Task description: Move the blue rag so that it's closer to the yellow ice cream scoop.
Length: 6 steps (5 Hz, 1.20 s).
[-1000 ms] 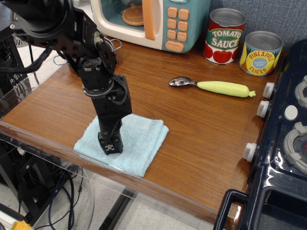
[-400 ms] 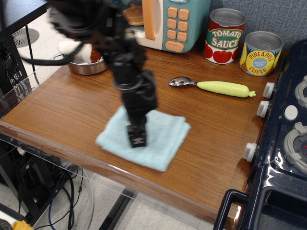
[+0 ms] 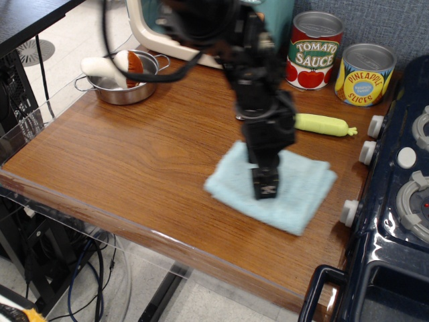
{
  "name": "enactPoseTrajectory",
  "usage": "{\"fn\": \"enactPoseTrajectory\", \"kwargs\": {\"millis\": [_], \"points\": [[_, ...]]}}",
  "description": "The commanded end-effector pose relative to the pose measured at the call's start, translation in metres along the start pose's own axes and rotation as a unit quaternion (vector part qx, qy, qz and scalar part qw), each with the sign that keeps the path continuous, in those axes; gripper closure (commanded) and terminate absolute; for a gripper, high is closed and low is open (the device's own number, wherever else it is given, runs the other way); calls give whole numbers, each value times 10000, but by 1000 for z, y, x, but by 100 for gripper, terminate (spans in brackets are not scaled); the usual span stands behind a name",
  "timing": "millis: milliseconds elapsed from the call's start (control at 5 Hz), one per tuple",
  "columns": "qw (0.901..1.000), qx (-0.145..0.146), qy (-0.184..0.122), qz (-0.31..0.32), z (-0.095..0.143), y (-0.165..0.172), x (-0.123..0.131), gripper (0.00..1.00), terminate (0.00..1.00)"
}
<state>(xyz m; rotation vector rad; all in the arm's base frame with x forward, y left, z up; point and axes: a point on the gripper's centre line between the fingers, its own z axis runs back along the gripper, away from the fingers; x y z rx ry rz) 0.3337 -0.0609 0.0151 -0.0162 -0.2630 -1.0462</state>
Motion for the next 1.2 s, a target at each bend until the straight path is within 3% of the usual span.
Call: {"fn": "enactPoseTrajectory", "kwargs": {"millis": [0,400,1000], "points": [[9997,128,-121,-194,1,10,40,0,0],[9993,223,-289,-98,20,17,44,0,0],[9930,634,-973,200,101,33,42,0,0]]}}
